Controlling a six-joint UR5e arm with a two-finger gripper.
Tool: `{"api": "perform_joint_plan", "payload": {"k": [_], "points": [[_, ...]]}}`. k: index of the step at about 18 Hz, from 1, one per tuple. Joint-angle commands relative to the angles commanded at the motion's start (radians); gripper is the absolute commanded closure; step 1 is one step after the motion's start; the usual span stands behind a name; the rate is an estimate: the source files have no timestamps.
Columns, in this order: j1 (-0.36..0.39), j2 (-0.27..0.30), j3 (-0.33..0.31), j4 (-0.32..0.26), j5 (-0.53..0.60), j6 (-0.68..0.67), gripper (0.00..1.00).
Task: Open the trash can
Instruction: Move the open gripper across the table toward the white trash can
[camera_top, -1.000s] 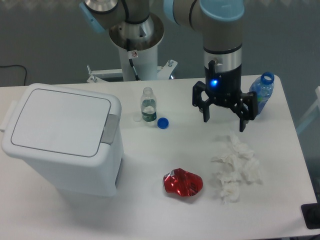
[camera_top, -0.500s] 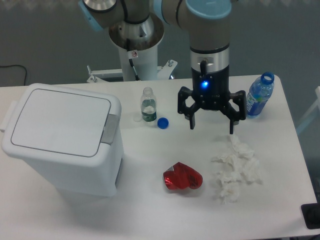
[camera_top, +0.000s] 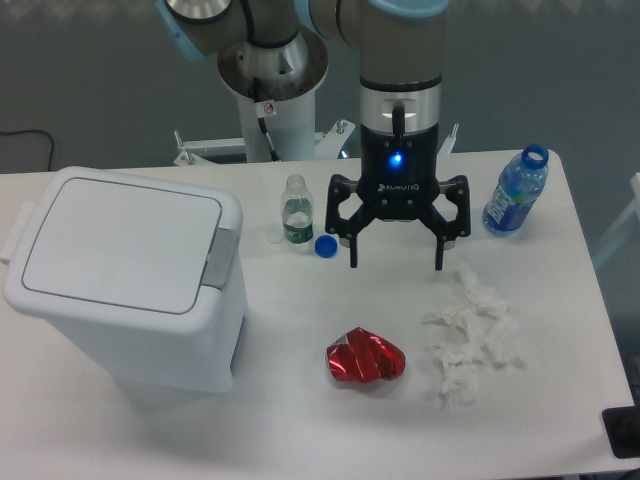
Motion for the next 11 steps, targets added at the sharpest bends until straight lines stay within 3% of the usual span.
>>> {"api": "perform_joint_plan", "payload": {"k": [11], "points": [[-0.035, 0.015, -0.001, 0.000, -0.094, -0.161, 0.00]]}}
